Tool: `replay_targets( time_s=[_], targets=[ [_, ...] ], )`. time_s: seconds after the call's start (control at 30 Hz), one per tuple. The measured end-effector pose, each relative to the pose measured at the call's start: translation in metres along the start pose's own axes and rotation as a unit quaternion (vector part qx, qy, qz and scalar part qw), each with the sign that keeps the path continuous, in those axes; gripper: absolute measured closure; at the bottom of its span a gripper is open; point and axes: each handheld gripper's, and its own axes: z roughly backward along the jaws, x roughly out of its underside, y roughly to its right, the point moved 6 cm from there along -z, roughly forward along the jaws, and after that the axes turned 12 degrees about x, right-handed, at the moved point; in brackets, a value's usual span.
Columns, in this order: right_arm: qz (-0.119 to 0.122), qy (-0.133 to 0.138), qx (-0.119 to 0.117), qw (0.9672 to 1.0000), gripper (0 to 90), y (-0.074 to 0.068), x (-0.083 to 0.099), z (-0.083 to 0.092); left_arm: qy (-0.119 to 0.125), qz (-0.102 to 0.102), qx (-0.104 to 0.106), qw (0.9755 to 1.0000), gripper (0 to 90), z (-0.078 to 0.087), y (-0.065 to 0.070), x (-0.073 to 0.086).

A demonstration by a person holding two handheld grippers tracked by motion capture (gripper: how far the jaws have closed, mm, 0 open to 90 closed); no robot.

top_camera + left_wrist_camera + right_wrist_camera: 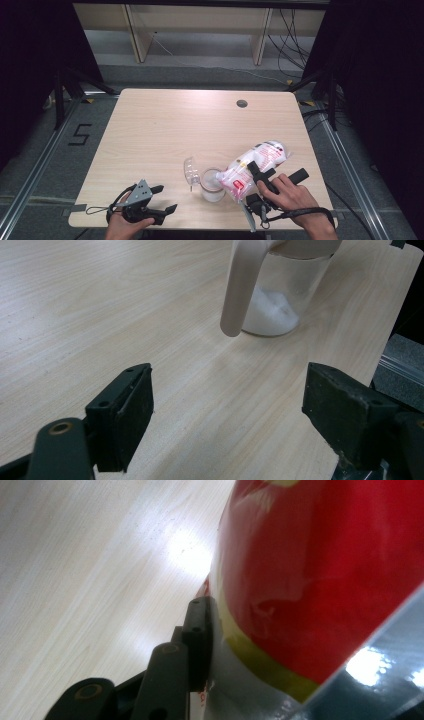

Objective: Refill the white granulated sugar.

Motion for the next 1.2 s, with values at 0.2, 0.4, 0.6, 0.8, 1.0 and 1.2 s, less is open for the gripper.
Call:
replay_targets(
  time_s=[0.2, 0.4, 0.6, 0.8, 1.0, 1.2],
  targets=[
    [0.001, 0.000, -0.001, 1.0000, 69.4, -0.0005, 0.0002, 0.0001, -0.001, 0.002, 0.000, 1.0000, 20.1, -0.0002, 0.0003, 0.0003],
    [0.007, -0.002, 0.001, 1.0000, 69.7, -0.0003, -0.0002, 0.0003, -0.004, 0.002, -0.001, 1.0000, 20.1, 0.0002, 0.0005, 0.0004],
    [0.024, -0.004, 0.003, 0.9997, 69.9, -0.0003, -0.0021, 0.0006, -0.004, 0.002, -0.001, 1.0000, 20.1, 0.0001, 0.0005, 0.0004],
    [0.040, -0.006, 0.009, 0.9992, 70.1, 0.0012, -0.0050, 0.0006, -0.004, 0.001, 0.000, 1.0000, 20.1, 0.0002, 0.0004, 0.0002],
    [0.050, 0.000, 0.012, 0.9987, 70.3, 0.0039, -0.0044, -0.0008, 0.000, 0.002, 0.001, 1.0000, 20.1, -0.0001, 0.0004, 0.0001],
    [0.051, 0.001, 0.010, 0.9986, 70.5, 0.0031, -0.0035, -0.0017, -0.006, -0.008, 0.001, 1.0000, 20.0, 0.0004, -0.0003, -0.0001]
  ],
)
